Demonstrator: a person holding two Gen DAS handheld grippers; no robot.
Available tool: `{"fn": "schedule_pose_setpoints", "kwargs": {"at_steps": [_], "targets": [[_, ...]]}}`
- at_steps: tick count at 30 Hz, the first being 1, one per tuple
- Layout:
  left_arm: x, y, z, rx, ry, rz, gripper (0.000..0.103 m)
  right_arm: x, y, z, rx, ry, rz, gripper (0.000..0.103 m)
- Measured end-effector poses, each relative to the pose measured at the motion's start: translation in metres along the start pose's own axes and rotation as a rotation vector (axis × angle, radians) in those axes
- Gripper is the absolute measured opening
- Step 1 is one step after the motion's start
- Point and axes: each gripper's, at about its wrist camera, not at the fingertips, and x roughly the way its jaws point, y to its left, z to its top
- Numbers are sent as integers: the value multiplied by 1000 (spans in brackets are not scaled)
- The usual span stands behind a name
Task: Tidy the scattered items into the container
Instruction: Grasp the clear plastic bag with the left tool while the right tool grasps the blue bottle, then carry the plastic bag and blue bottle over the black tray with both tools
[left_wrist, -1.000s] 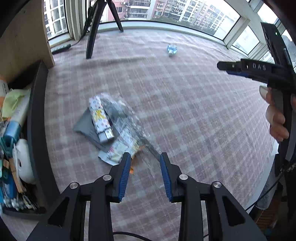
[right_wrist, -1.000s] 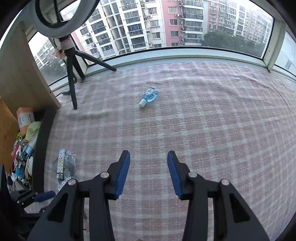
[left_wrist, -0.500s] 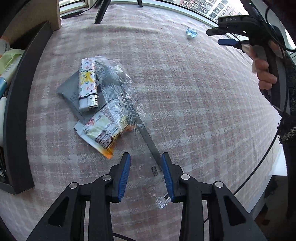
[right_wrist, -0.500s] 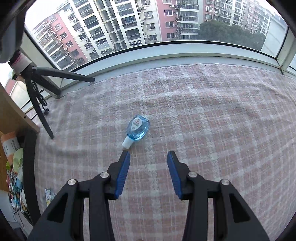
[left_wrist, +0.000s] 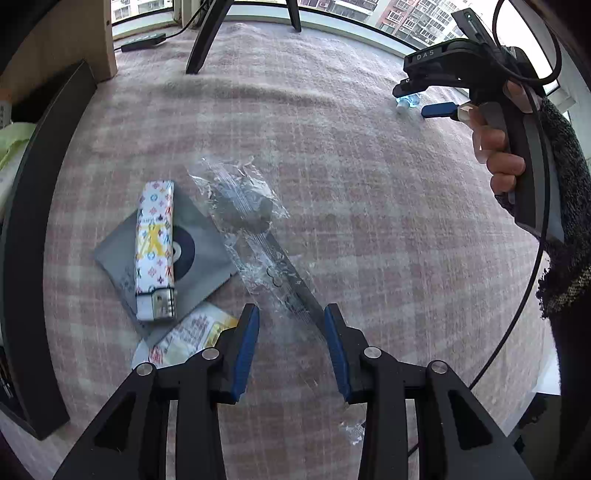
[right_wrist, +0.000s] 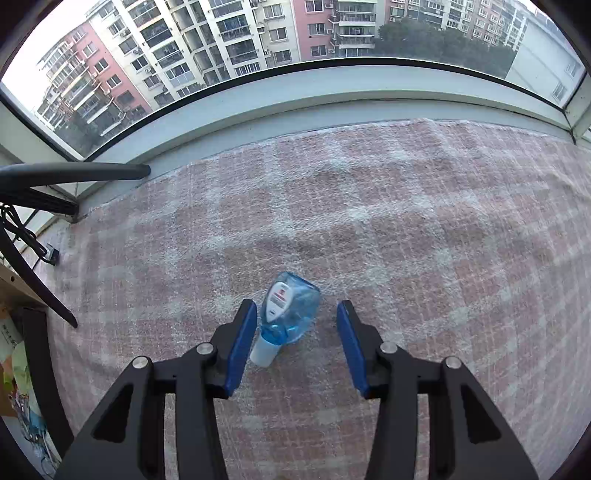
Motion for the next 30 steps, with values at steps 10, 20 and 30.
{"fn": "schedule_pose_setpoints", "kwargs": {"at_steps": [10,20,30], "targets": [[17,-48,31,162,-59,113,9,-4,2,-11,-74,31,-25,33],[-5,-18,24,74,-86,-28,7,-39,-44,-46,6,-21,85,33],[-76,28,1,78,-187,-7,7,-114,-38,-94,-30,-111,200,33]]}}
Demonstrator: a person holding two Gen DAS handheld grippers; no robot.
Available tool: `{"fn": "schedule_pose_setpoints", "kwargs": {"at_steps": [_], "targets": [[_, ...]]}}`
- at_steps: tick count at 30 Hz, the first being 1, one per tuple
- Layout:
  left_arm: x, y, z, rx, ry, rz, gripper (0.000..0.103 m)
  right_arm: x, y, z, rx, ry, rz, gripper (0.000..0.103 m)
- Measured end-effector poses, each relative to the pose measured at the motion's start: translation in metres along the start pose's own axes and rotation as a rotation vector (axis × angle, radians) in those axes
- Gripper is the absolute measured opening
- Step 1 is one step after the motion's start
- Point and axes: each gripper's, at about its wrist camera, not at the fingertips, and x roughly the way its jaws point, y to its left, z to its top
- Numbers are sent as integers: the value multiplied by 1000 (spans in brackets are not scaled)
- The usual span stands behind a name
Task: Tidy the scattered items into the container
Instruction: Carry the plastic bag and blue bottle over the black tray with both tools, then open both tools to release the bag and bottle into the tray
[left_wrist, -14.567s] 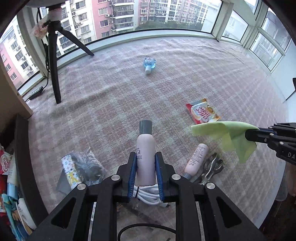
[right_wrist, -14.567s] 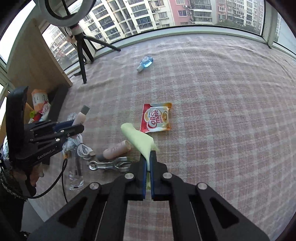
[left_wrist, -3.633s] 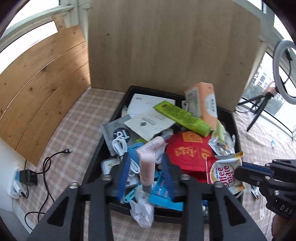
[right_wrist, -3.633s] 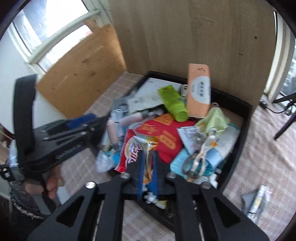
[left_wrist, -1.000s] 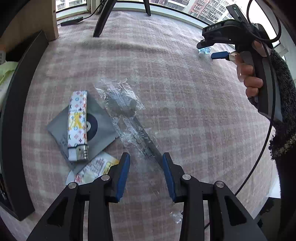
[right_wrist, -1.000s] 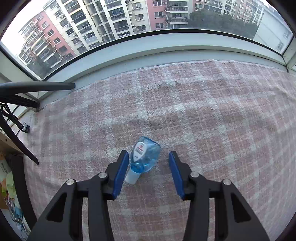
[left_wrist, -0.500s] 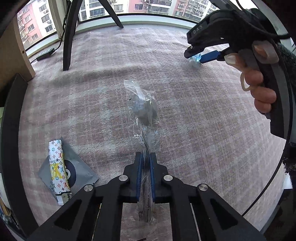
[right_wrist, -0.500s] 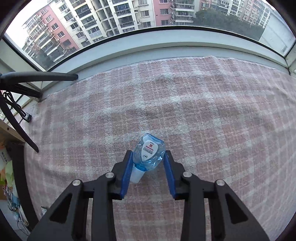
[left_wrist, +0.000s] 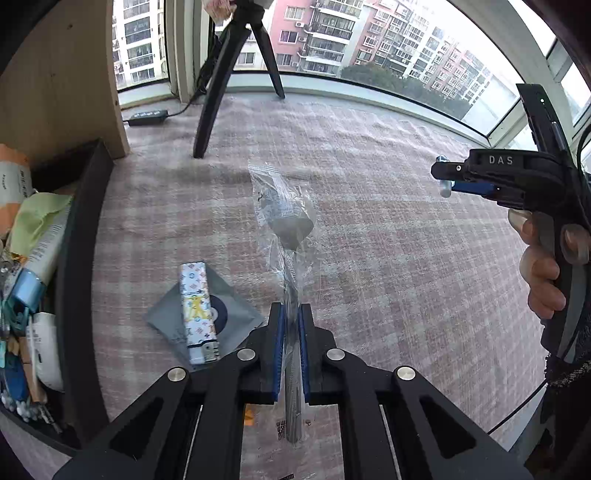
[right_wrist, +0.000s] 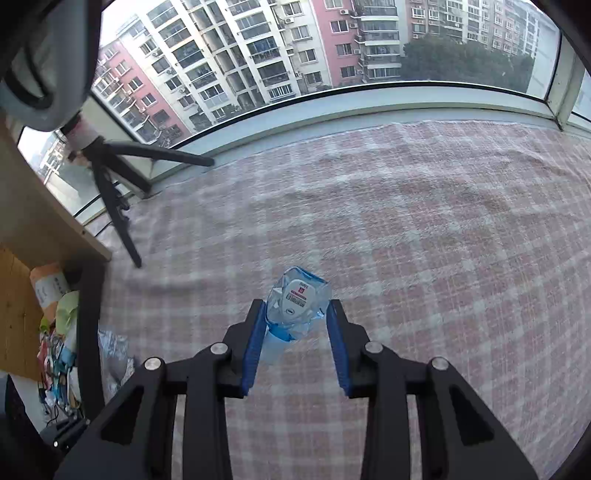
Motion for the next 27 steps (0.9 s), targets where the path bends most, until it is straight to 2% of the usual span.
{"fn": "schedule_pose_setpoints", "kwargs": {"at_steps": [3,7,14,21,27], "targets": [[-19,13,-3,-3,-31,13,7,-16,35,-12,-58,-6,45,33],[-54,52,-11,-19,-76,61,7,-23,105,-29,-148,-10,111,33],[-116,171,-25,-159,-154,184,7,-21,242,-51,-288,-18,233,33],[-140,277,-31,-279,-193,289,7,9,351,-57,-404,-19,216,33],[-143,320,-25,-323,-205,294,7,38,405,-50,-460,-21,157,33]]}}
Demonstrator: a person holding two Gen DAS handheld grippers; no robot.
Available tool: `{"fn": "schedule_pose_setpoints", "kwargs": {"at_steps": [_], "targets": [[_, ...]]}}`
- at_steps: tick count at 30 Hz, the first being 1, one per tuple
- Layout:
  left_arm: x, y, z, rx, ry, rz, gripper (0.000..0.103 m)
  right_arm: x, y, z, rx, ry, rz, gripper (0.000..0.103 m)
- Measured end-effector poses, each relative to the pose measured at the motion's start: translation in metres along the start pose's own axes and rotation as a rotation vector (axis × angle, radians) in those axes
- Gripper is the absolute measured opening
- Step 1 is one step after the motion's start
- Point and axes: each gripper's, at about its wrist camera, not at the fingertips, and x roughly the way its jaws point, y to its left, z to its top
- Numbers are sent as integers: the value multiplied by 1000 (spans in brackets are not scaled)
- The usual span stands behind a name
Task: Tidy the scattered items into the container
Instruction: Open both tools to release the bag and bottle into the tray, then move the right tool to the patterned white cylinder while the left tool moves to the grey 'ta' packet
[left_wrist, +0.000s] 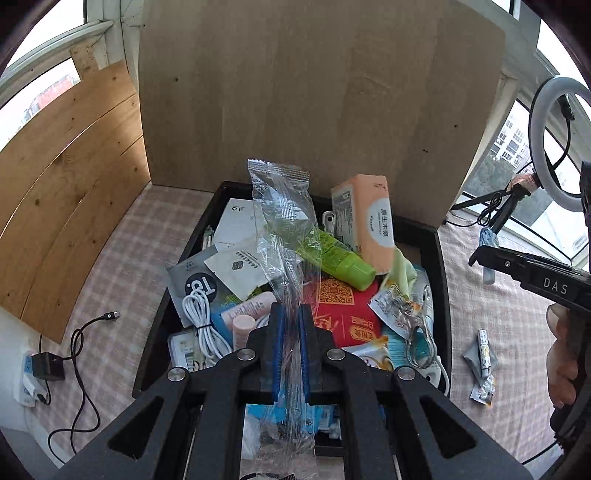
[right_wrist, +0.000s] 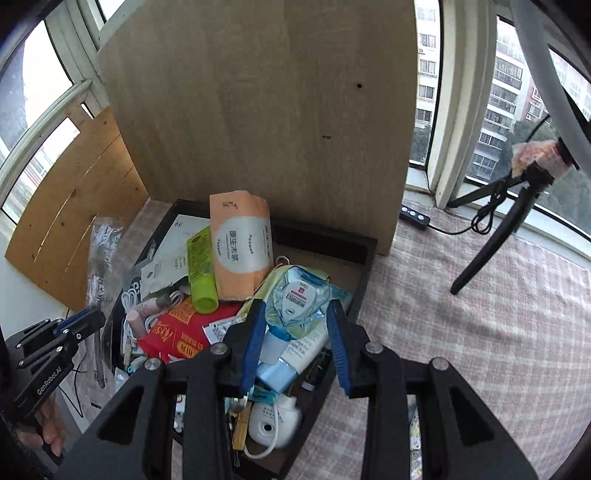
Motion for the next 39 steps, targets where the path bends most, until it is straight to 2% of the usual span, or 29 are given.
{"fn": "schedule_pose_setpoints", "kwargs": {"at_steps": [3,4,5,7,8,11,17,22,25,31,34,39], "targets": [[6,7,8,-10,-4,-1,7,14,7,12,-15,8,10,34],[9,9,10,-13,-4,-2,10,19,8,15,-22,18,10,37],[11,11,12,-20,-5,0,13,24,8,18,-26,35,-3,46],[12,16,14,-48,-10,10,38,26,6,22,-21,38,-2,52],[10,17,14,-56,-22,6,40,25,5,22,-16,27,-3,52],[7,18,14,-48,-40,15,38,16,0,22,-21,12,1,52],[-4,7,10,-19,-40,-16,38,-12,-22,12,-22,-8,7,52],[-16,-18,-2,28,-43,-73,38,-44,-60,-16,6,-5,-9,52],[-21,-43,-13,62,-36,-127,38,-52,-85,-41,18,19,-49,52],[-14,-109,-40,180,13,-229,37,-36,-129,-84,83,144,-84,51],[-5,-136,-52,217,51,-264,35,-19,-134,-100,78,196,-99,46],[12,-171,-75,286,119,-300,34,13,-133,-116,51,275,-115,45]]}}
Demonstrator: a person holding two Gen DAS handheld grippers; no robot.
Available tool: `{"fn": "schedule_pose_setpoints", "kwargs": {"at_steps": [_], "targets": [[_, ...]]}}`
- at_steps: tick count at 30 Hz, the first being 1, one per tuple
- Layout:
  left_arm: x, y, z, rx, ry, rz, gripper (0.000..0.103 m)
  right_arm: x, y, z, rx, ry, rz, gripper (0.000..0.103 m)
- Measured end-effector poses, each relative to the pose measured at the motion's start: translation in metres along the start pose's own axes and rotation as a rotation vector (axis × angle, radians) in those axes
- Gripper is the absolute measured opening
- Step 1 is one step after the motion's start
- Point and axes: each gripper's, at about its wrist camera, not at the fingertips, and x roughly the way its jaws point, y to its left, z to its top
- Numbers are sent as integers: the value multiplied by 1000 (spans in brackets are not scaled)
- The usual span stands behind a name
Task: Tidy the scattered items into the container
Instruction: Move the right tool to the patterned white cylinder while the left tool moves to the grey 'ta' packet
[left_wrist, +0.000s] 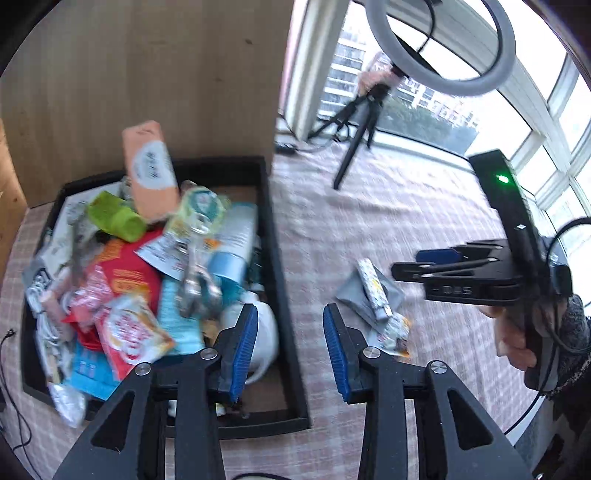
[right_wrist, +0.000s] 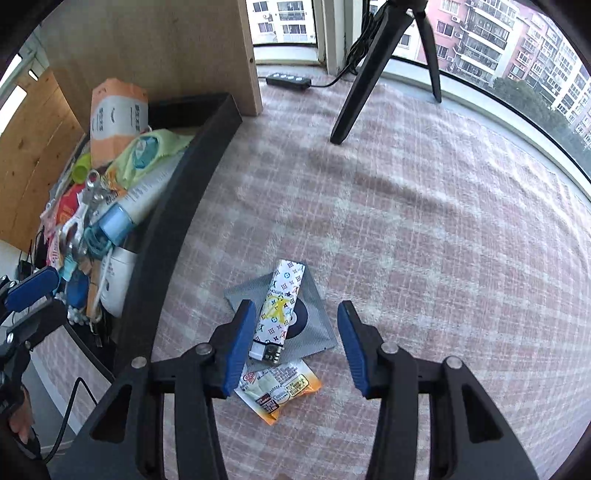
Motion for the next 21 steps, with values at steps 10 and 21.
{"fn": "schedule_pose_setpoints", "kwargs": {"at_steps": [10,21], "targets": [[26,-17,-4,0,63,-39,34,36,-2,2,10,67,-39,45],[42,-21,-6,0,104,-66,34,36,-19,0,102,115,62,45]]}}
